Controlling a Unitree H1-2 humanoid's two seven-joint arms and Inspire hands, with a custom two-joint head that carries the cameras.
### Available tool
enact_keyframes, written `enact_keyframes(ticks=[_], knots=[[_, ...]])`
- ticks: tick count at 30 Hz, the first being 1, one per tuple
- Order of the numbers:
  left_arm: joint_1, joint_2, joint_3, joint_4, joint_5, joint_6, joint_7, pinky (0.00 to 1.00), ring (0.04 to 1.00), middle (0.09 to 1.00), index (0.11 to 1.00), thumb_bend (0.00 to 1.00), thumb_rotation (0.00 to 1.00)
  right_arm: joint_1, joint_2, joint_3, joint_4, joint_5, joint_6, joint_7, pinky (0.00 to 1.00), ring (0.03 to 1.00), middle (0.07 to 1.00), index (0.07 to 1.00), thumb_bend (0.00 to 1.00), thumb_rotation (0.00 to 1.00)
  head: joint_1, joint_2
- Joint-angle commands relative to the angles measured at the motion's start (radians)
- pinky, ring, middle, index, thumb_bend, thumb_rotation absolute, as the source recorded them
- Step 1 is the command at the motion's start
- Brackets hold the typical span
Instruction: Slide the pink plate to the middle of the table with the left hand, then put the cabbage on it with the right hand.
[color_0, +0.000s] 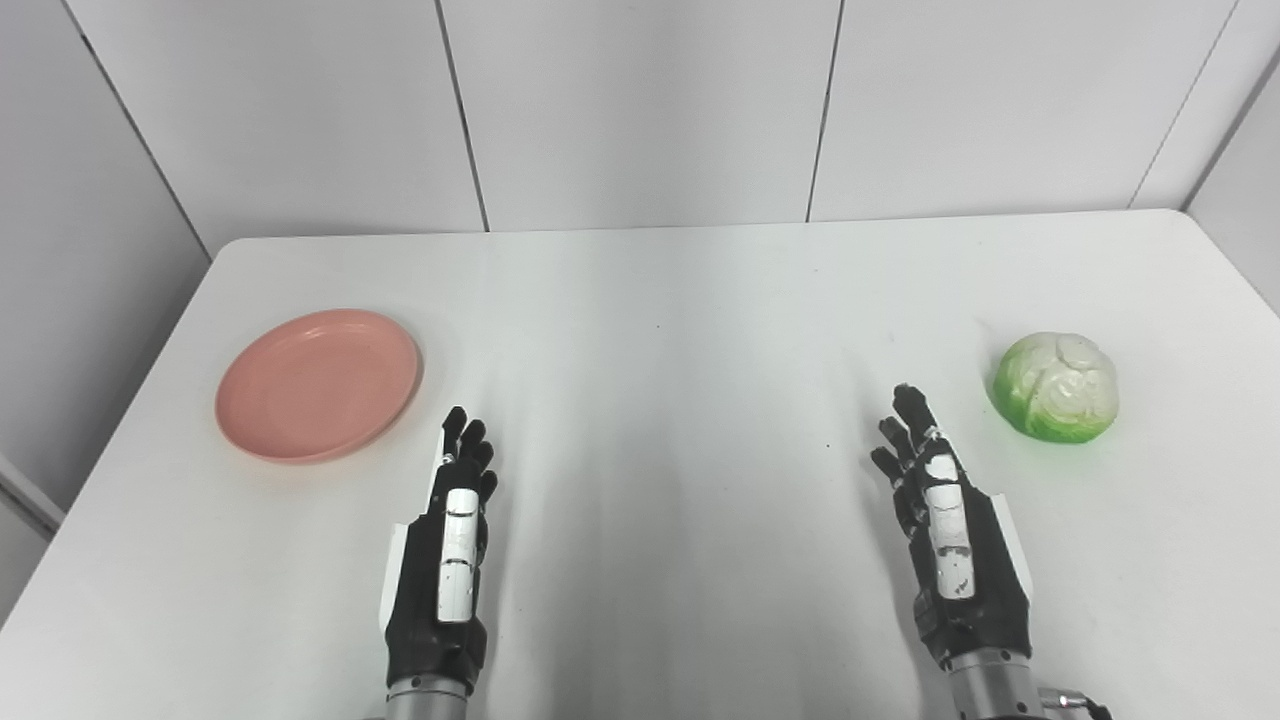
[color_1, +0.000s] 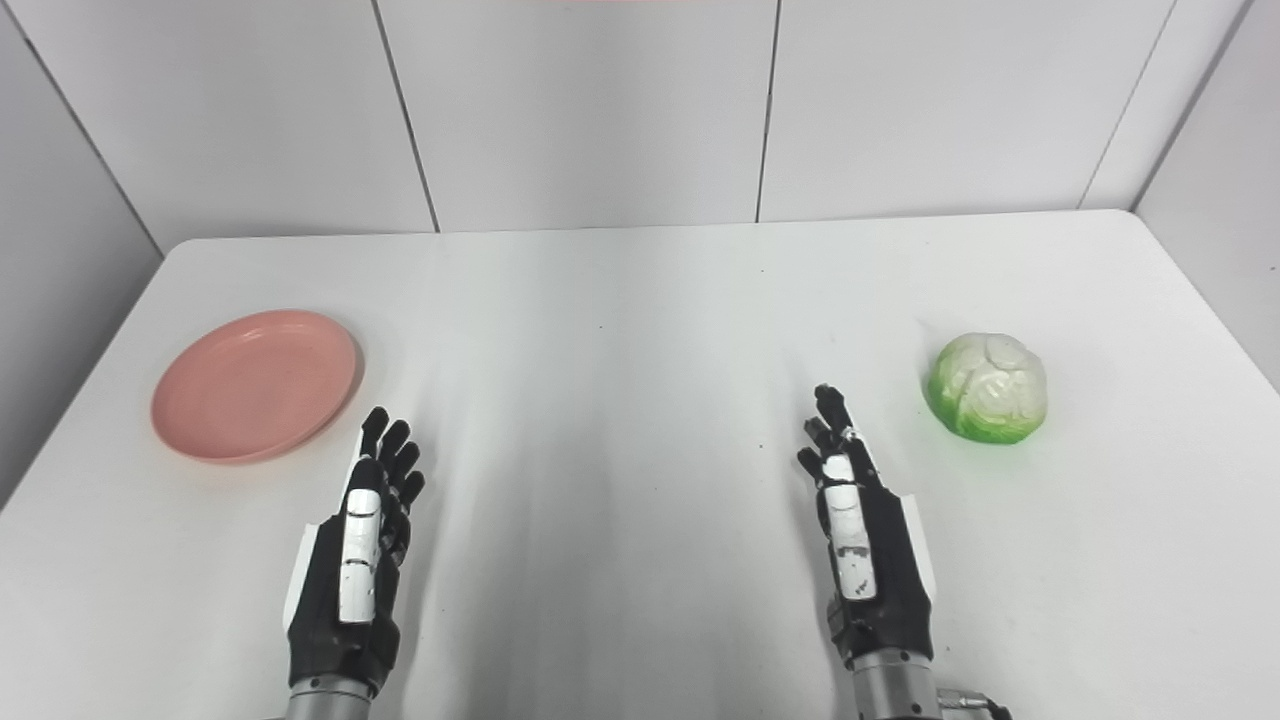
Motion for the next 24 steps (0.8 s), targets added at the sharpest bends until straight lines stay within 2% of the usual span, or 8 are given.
enact_keyframes(ticks=[1,20,23,24], knots=[[0.090,0.037,-0.001,-0.025,0.005,-0.010,-0.003,1.00,0.994,0.992,1.000,0.72,0.99,0.135,-0.015,0.003,-0.040,0.006,-0.016,0.011,0.94,0.956,0.965,0.916,0.84,0.95,0.000,-0.001],[0.091,0.039,-0.004,-0.023,0.004,-0.012,-0.004,1.00,0.991,0.989,1.000,0.72,0.98,0.136,-0.014,0.005,-0.048,0.004,-0.006,0.011,0.94,0.954,0.961,0.912,0.84,0.96,0.001,-0.001],[0.093,0.034,-0.005,-0.020,0.006,-0.010,0.000,1.00,0.990,0.987,1.000,0.73,0.98,0.136,-0.015,0.000,-0.039,0.013,-0.014,0.013,0.94,0.954,0.960,0.911,0.84,0.95,0.014,-0.014],[0.094,0.031,-0.008,-0.012,0.009,-0.015,0.002,1.00,0.990,0.988,1.000,0.72,0.99,0.135,-0.018,-0.004,-0.030,0.019,-0.020,0.015,0.94,0.953,0.959,0.909,0.84,0.95,0.031,-0.032]])
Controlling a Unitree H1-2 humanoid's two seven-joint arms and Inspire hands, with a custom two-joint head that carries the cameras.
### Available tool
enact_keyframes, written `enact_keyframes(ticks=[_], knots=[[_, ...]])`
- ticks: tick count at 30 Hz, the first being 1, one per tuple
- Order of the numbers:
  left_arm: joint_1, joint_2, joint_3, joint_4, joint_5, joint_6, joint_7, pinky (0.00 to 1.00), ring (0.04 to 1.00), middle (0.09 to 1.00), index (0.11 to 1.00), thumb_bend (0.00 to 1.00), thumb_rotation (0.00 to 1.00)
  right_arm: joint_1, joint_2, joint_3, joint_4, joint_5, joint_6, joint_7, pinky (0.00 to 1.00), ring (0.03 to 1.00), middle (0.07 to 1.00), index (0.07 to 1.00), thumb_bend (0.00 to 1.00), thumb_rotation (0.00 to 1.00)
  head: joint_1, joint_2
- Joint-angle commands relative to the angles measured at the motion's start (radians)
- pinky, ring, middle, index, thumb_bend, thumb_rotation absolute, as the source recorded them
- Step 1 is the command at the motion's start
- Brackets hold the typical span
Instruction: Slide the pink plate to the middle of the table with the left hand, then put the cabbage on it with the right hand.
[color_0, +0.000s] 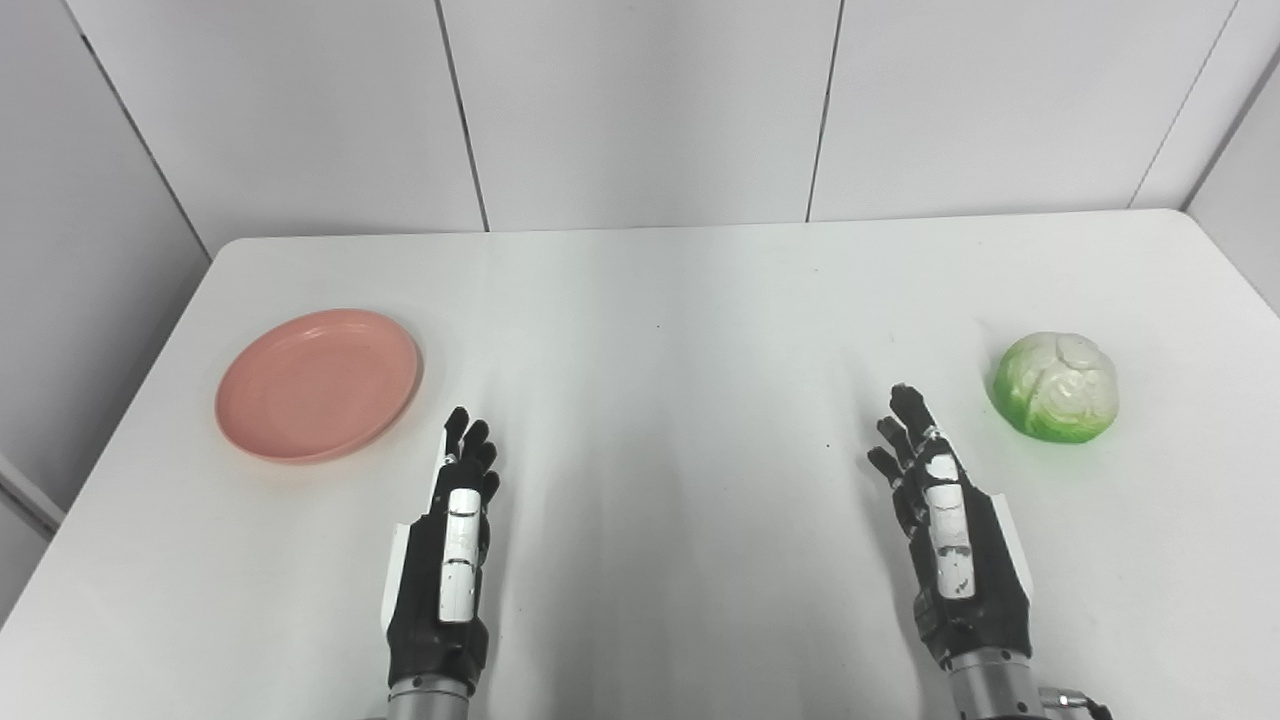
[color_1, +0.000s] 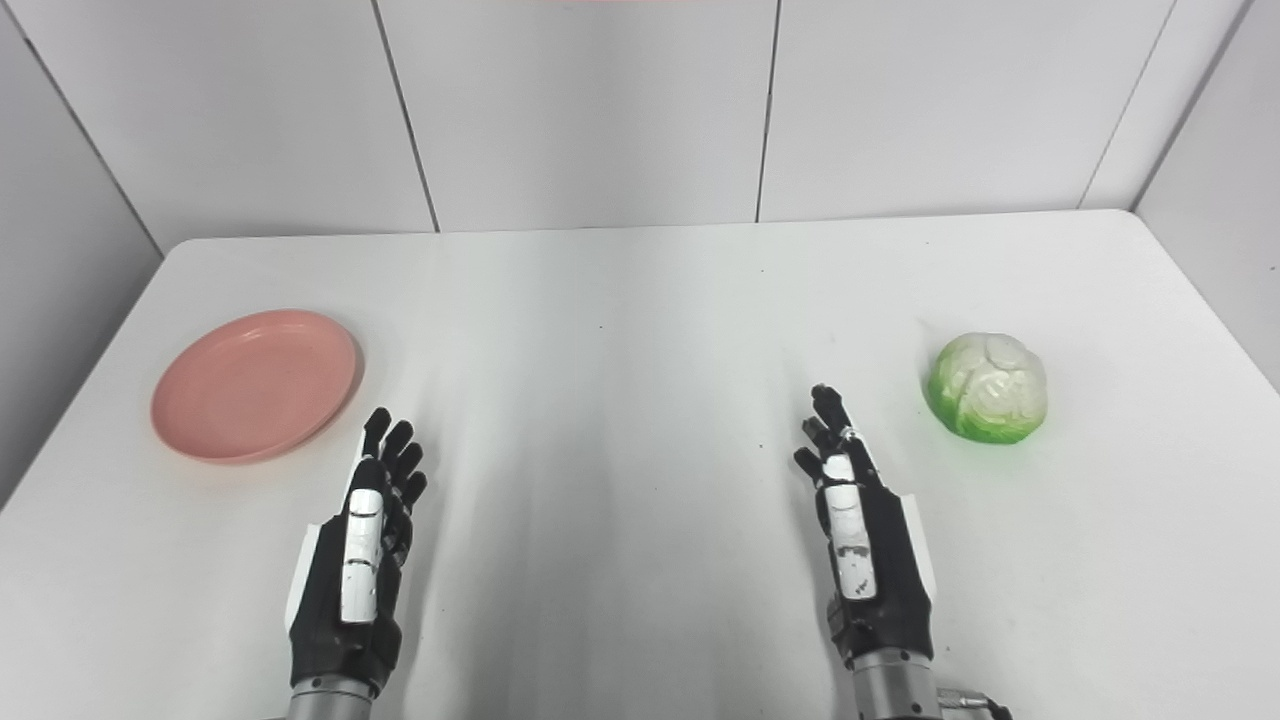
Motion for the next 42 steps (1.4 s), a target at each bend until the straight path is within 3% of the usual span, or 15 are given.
enact_keyframes(ticks=[1,6,9,10,19,33,36,42], knots=[[0.094,0.030,-0.005,-0.007,0.012,-0.023,0.003,1.00,0.989,0.987,1.000,0.72,0.99,0.135,-0.020,-0.005,-0.022,0.017,-0.027,0.017,0.94,0.953,0.959,0.906,0.84,0.95,0.017,-0.019],[0.095,0.016,-0.021,0.055,0.029,-0.075,0.020,1.00,0.977,0.980,1.000,0.70,0.99,0.131,-0.039,-0.027,0.034,0.050,-0.068,0.037,0.97,0.965,0.968,0.915,0.82,0.95,0.091,-0.100],[0.090,0.009,-0.031,0.089,0.039,-0.103,0.033,1.00,0.978,0.980,1.000,0.69,0.98,0.124,-0.045,-0.043,0.069,0.058,-0.090,0.053,0.98,0.974,0.976,0.929,0.82,0.97,0.112,-0.126],[0.088,0.008,-0.035,0.103,0.045,-0.118,0.037,1.00,0.978,0.981,1.000,0.69,0.98,0.121,-0.047,-0.050,0.084,0.065,-0.098,0.060,0.98,0.975,0.978,0.931,0.81,0.97,0.131,-0.154],[0.072,0.007,-0.051,0.183,0.071,-0.215,0.059,0.98,0.963,0.973,1.000,0.58,0.98,0.106,-0.050,-0.085,0.163,0.088,-0.142,0.104,1.00,0.999,0.999,0.964,0.78,1.00,0.171,-0.246],[0.061,0.015,-0.041,0.236,0.064,-0.283,0.062,0.95,0.945,0.962,1.000,0.49,0.95,0.106,-0.037,-0.098,0.186,0.096,-0.158,0.125,1.00,1.000,1.000,0.985,0.70,1.00,0.204,-0.280],[0.048,0.010,-0.022,0.237,0.055,-0.326,0.077,0.94,0.936,0.958,1.000,0.52,0.96,0.105,-0.034,-0.100,0.193,0.097,-0.164,0.124,1.00,1.000,1.000,0.982,0.71,1.00,0.206,-0.284],[-0.017,0.013,0.037,0.161,-0.024,-0.338,0.078,0.93,0.908,0.934,0.977,0.73,0.94,0.095,-0.039,-0.102,0.197,0.104,-0.156,0.128,1.00,1.000,1.000,0.989,0.72,1.00,0.226,-0.270]])
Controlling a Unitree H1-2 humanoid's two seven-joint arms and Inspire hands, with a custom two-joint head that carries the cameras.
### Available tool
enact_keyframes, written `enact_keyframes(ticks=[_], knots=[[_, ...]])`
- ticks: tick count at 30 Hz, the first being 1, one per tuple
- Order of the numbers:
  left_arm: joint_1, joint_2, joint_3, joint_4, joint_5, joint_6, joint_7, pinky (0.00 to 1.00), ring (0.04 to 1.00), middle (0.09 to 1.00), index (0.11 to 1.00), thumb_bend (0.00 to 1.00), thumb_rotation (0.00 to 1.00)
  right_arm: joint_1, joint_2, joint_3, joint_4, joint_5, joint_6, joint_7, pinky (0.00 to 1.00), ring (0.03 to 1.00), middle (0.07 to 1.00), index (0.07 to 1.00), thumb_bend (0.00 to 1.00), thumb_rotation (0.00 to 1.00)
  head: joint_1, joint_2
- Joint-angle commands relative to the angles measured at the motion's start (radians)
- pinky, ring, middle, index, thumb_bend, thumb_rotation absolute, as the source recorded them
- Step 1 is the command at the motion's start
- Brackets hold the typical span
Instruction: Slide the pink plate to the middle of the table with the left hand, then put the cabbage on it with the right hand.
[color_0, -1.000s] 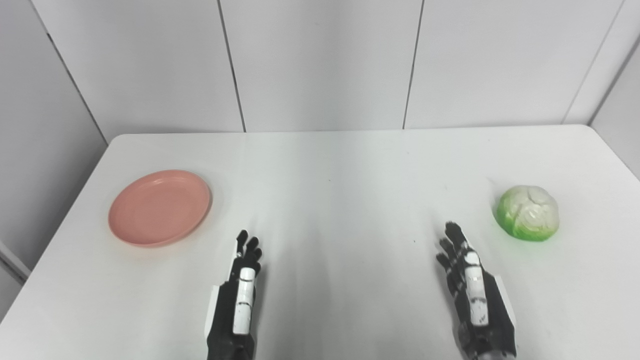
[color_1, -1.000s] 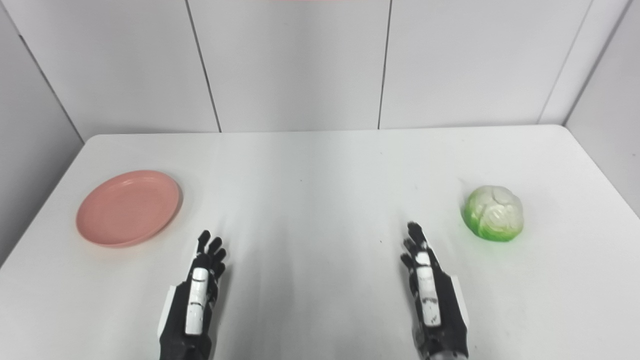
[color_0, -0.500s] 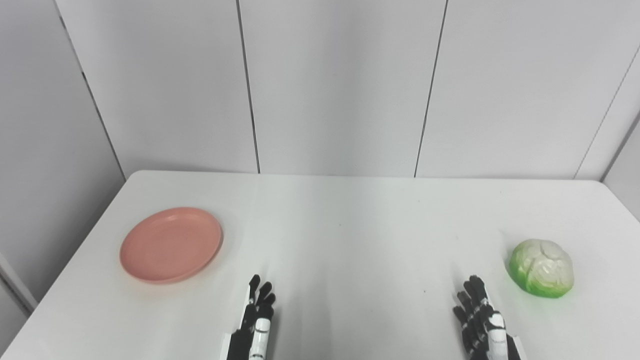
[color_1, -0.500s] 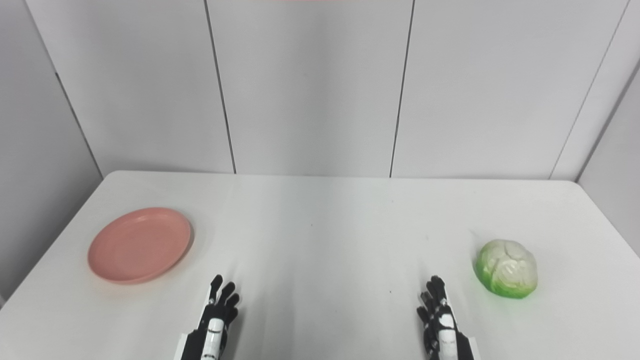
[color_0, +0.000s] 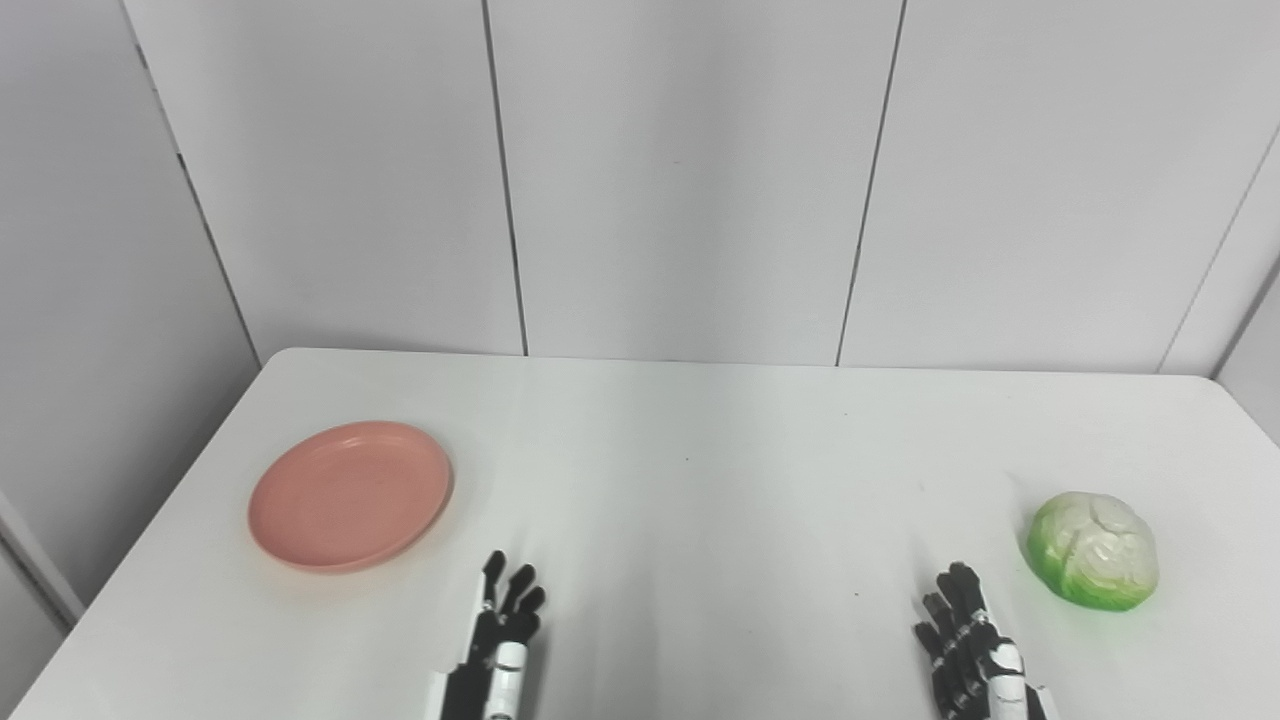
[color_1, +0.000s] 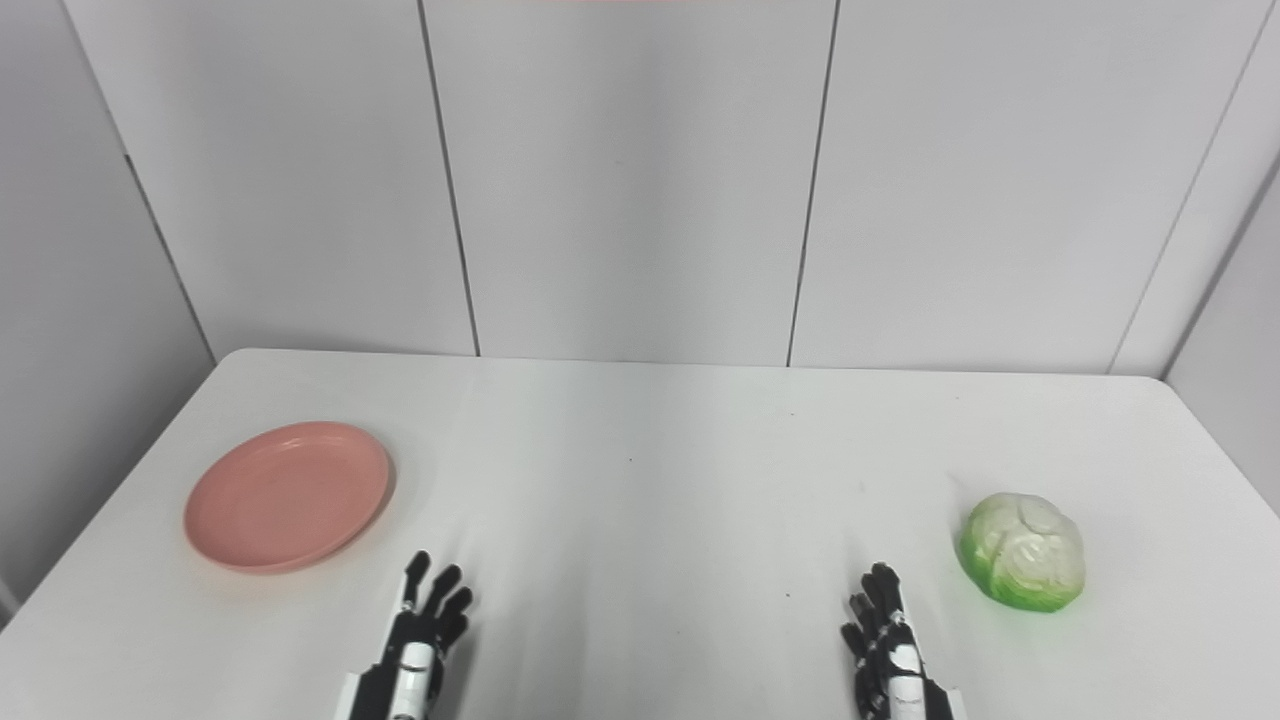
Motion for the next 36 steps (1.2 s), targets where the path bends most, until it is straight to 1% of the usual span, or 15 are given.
enact_keyframes(ticks=[1,2,3,4,5,7,10,12,17,19,23,27,31,34,36], knots=[[-0.014,0.026,0.014,-0.076,-0.019,-0.034,0.004,0.88,0.880,0.915,0.944,0.81,0.92,0.096,-0.027,-0.005,0.010,0.004,0.000,0.000,1.00,1.000,1.000,0.985,0.72,1.00,0.004,0.003],[-0.025,0.027,0.022,-0.086,-0.020,-0.031,0.004,0.85,0.865,0.905,0.925,0.84,0.91,0.095,-0.026,-0.005,0.010,0.003,0.001,0.000,1.00,1.000,1.000,0.982,0.72,1.00,0.007,0.004],[-0.061,0.036,0.037,-0.108,-0.019,-0.021,0.005,0.85,0.863,0.903,0.923,0.84,0.91,0.094,-0.024,-0.005,0.009,0.003,0.002,-0.001,1.00,1.000,1.000,0.982,0.72,1.00,0.009,0.006],[-0.086,0.042,0.048,-0.123,-0.017,-0.013,0.004,0.79,0.834,0.874,0.889,0.89,0.89,0.094,-0.022,-0.005,0.008,0.003,0.002,-0.001,1.00,1.000,1.000,0.981,0.72,1.00,0.010,0.006],[-0.125,0.055,0.063,-0.142,-0.013,-0.001,0.004,0.77,0.824,0.864,0.877,0.91,0.88,0.094,-0.019,-0.005,0.008,0.002,0.000,-0.003,1.00,1.000,1.000,0.981,0.72,1.00,0.010,0.009],[-0.184,0.079,0.086,-0.164,-0.005,0.014,0.001,0.77,0.826,0.854,0.865,0.93,0.87,0.095,-0.014,-0.006,0.006,0.000,-0.001,-0.006,1.00,1.000,1.000,0.981,0.71,1.00,0.008,0.009],[-0.272,0.120,0.119,-0.185,-0.024,0.054,0.000,0.88,0.886,0.911,0.916,0.89,0.88,0.101,-0.012,-0.003,-0.001,-0.004,0.003,-0.008,1.00,1.000,0.993,0.974,0.71,1.00,0.009,0.013],[-0.316,0.146,0.140,-0.189,-0.032,0.076,0.010,0.90,0.895,0.921,0.923,0.89,0.88,0.104,-0.010,0.001,-0.009,-0.003,0.006,-0.009,1.00,0.999,0.992,0.973,0.71,1.00,0.008,0.017],[-0.445,0.209,0.231,-0.156,-0.054,0.120,0.054,0.87,0.862,0.897,0.866,0.89,0.88,0.112,-0.009,0.012,-0.031,0.003,0.013,-0.008,1.00,0.996,0.987,0.979,0.73,1.00,0.003,0.031],[-0.483,0.235,0.258,-0.132,-0.046,0.116,0.065,0.86,0.861,0.886,0.839,0.89,0.89,0.115,-0.009,0.015,-0.038,0.006,0.016,-0.008,1.00,0.995,0.987,0.981,0.73,1.00,0.003,0.034],[-0.548,0.305,0.293,-0.056,-0.036,0.093,0.066,0.83,0.852,0.881,0.827,0.86,0.92,0.119,-0.009,0.018,-0.043,0.010,0.014,-0.010,1.00,0.988,0.978,0.975,0.73,1.00,0.002,0.036],[-0.636,0.415,0.325,0.122,-0.022,-0.015,0.069,0.86,0.871,0.892,0.833,0.87,0.90,0.121,-0.010,0.019,-0.050,0.020,0.028,-0.011,1.00,0.986,0.974,0.974,0.74,1.00,0.002,0.036],[-0.695,0.508,0.323,0.285,0.000,-0.100,0.057,0.88,0.901,0.911,0.848,0.84,0.91,0.124,-0.010,0.021,-0.063,0.025,0.042,-0.013,1.00,0.985,0.972,0.976,0.73,1.00,0.011,0.051],[-0.740,0.561,0.320,0.400,-0.008,-0.134,0.047,0.89,0.909,0.905,0.841,0.85,0.91,0.125,-0.012,0.021,-0.069,0.028,0.049,-0.012,1.00,0.989,0.973,0.980,0.72,1.00,0.014,0.056],[-0.779,0.590,0.327,0.503,-0.054,-0.127,0.028,0.89,0.922,0.909,0.831,0.88,0.89,0.127,-0.013,0.021,-0.070,0.029,0.049,-0.010,1.00,0.991,0.975,0.983,0.72,1.00,0.014,0.058]])
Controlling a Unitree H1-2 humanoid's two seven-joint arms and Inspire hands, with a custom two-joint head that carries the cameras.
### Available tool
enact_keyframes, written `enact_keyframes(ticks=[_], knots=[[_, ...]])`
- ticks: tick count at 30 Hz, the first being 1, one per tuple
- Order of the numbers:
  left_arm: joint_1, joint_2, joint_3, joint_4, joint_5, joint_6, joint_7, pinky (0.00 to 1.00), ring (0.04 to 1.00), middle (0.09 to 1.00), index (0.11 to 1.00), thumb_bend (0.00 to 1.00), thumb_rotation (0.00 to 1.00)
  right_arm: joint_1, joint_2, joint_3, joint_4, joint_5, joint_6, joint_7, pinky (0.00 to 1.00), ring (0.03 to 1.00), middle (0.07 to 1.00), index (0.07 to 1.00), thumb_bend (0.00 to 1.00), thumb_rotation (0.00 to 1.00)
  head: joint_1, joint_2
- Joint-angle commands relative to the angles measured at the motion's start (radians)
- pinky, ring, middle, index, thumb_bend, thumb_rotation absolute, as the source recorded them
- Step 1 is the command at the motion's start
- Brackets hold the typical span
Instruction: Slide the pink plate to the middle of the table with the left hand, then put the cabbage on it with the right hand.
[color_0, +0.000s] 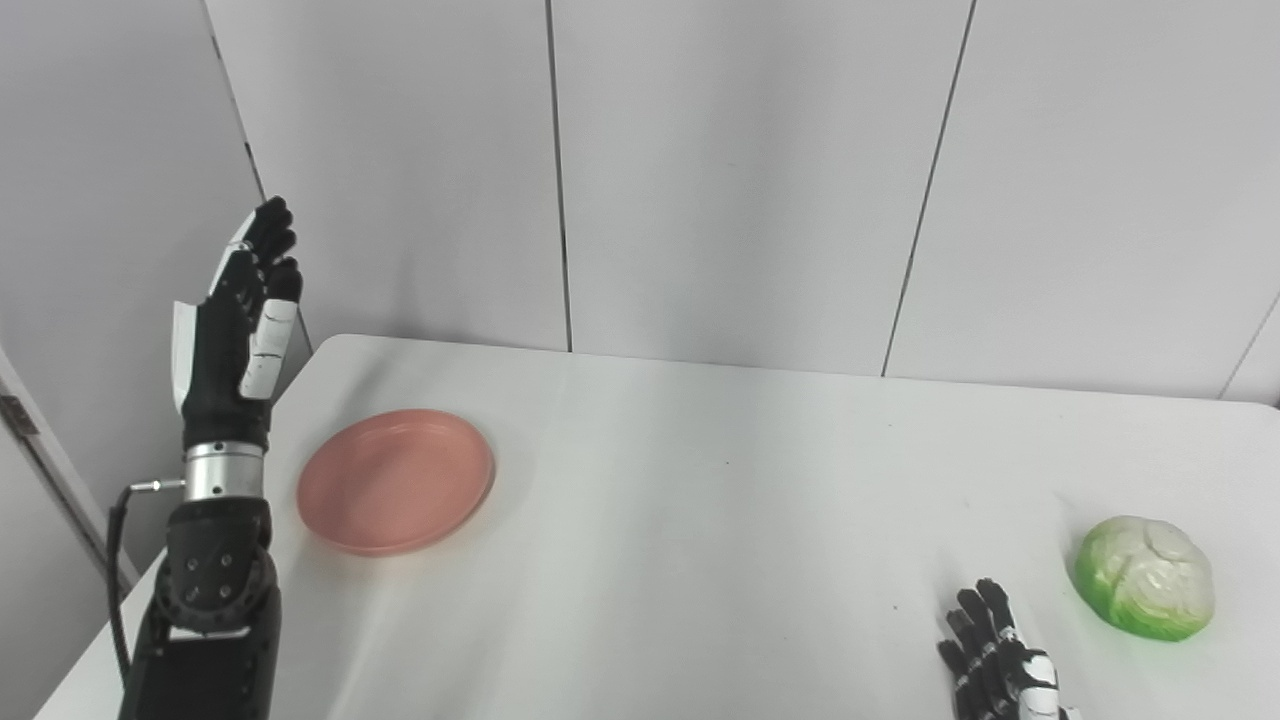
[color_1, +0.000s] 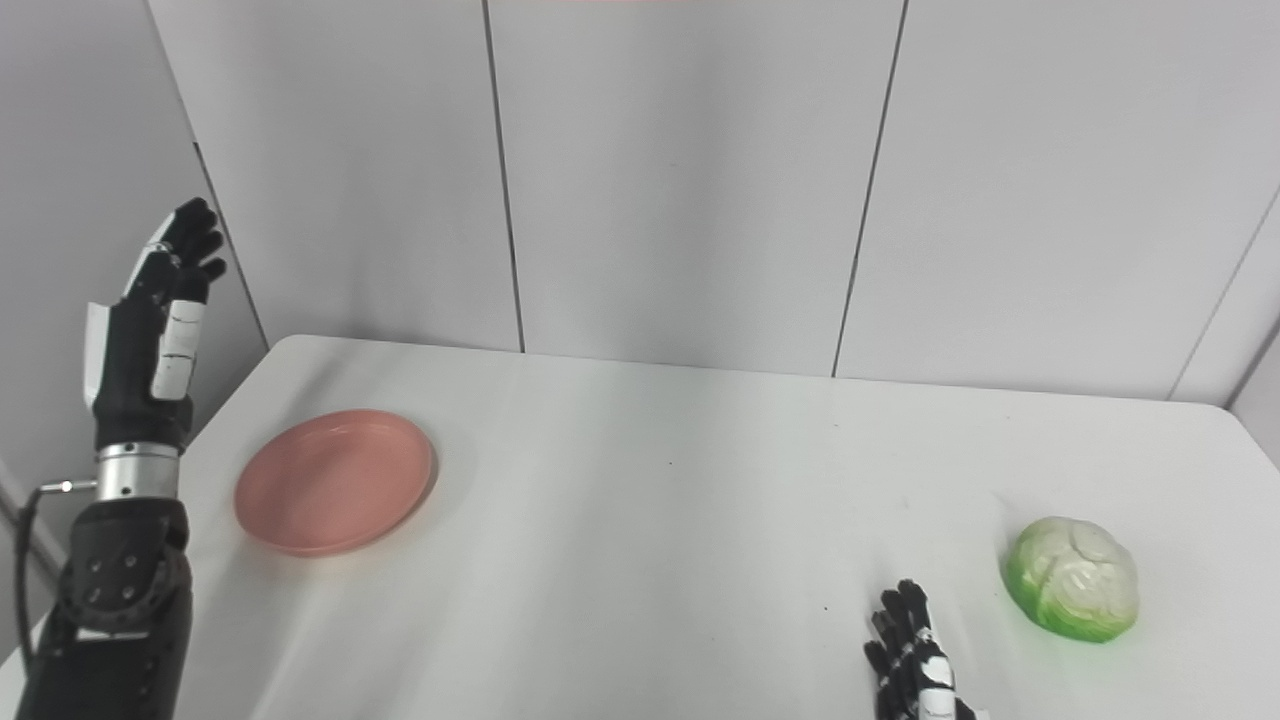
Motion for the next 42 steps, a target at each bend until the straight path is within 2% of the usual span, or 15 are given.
enact_keyframes(ticks=[1,4,8,9,13,16,17,21,24,27,32,37,40,42], knots=[[-0.080,0.044,0.014,0.074,-0.051,-0.009,-0.018,0.89,0.925,0.910,0.828,0.89,0.89,0.121,-0.014,0.006,-0.036,0.006,0.002,0.004,1.00,0.992,0.976,0.983,0.72,1.00,0.001,0.003],[-0.108,0.053,0.033,0.174,-0.120,0.035,-0.041,0.88,0.934,0.930,0.849,0.91,0.88,0.126,-0.013,0.007,-0.044,0.003,0.004,0.001,1.00,0.983,0.966,0.975,0.73,1.00,0.000,0.010],[-0.129,0.057,0.057,0.287,-0.212,0.056,-0.085,0.94,0.960,0.957,0.897,0.89,0.87,0.134,-0.011,0.006,-0.059,0.006,0.014,-0.002,1.00,0.985,0.967,0.978,0.73,1.00,-0.002,0.018],[-0.135,0.058,0.063,0.314,-0.231,0.058,-0.091,0.93,0.958,0.956,0.899,0.92,0.85,0.135,-0.011,0.006,-0.061,0.006,0.017,-0.003,1.00,0.983,0.964,0.976,0.74,1.00,-0.002,0.018],[-0.156,0.060,0.070,0.405,-0.265,0.058,-0.104,0.91,0.955,0.963,0.904,0.92,0.86,0.139,-0.011,0.005,-0.066,0.011,0.020,-0.002,1.00,0.982,0.964,0.977,0.73,1.00,-0.003,0.021],[-0.161,0.066,0.059,0.464,-0.264,0.056,-0.114,0.92,0.965,0.966,0.871,0.92,0.87,0.140,-0.010,0.005,-0.069,0.012,0.023,-0.003,1.00,0.981,0.962,0.974,0.73,1.00,-0.003,0.022],[-0.156,0.067,0.054,0.474,-0.259,0.056,-0.116,0.92,0.961,0.969,0.855,0.95,0.87,0.141,-0.009,0.006,-0.071,0.011,0.024,-0.004,1.00,0.980,0.961,0.975,0.73,1.00,-0.008,0.025],[-0.133,0.065,0.045,0.499,-0.269,0.073,-0.145,0.89,0.929,0.941,0.824,0.91,0.87,0.145,-0.011,0.008,-0.077,0.004,0.026,-0.004,1.00,0.983,0.964,0.983,0.74,1.00,-0.018,0.028],[-0.125,0.050,0.041,0.516,-0.273,0.074,-0.149,0.82,0.884,0.902,0.808,0.88,0.85,0.147,-0.011,0.009,-0.078,-0.002,0.022,-0.005,1.00,0.973,0.959,0.981,0.73,1.00,-0.022,0.028],[-0.123,0.042,0.037,0.550,-0.276,0.067,-0.157,0.83,0.896,0.919,0.802,0.84,0.89,0.149,-0.008,0.010,-0.080,0.000,0.021,-0.006,1.00,0.967,0.954,0.976,0.74,1.00,-0.027,0.032],[-0.136,0.034,0.052,0.611,-0.305,0.068,-0.160,0.85,0.890,0.907,0.793,0.86,0.87,0.149,-0.004,0.013,-0.082,0.005,0.025,-0.008,1.00,0.963,0.950,0.971,0.73,1.00,-0.033,0.035],[-0.122,0.020,0.044,0.622,-0.307,0.070,-0.165,0.80,0.864,0.879,0.756,0.89,0.87,0.149,-0.001,0.015,-0.082,0.005,0.025,-0.014,1.00,0.959,0.944,0.968,0.74,1.00,-0.037,0.037],[-0.112,0.012,0.042,0.622,-0.314,0.072,-0.173,0.83,0.875,0.882,0.768,0.85,0.86,0.149,-0.003,0.017,-0.082,0.006,0.025,-0.016,1.00,0.960,0.944,0.967,0.74,1.00,-0.037,0.037],[-0.108,0.009,0.036,0.626,-0.315,0.067,-0.181,0.84,0.880,0.884,0.774,0.86,0.86,0.149,-0.004,0.018,-0.084,0.006,0.027,-0.016,1.00,0.960,0.944,0.967,0.74,1.00,-0.037,0.037]])
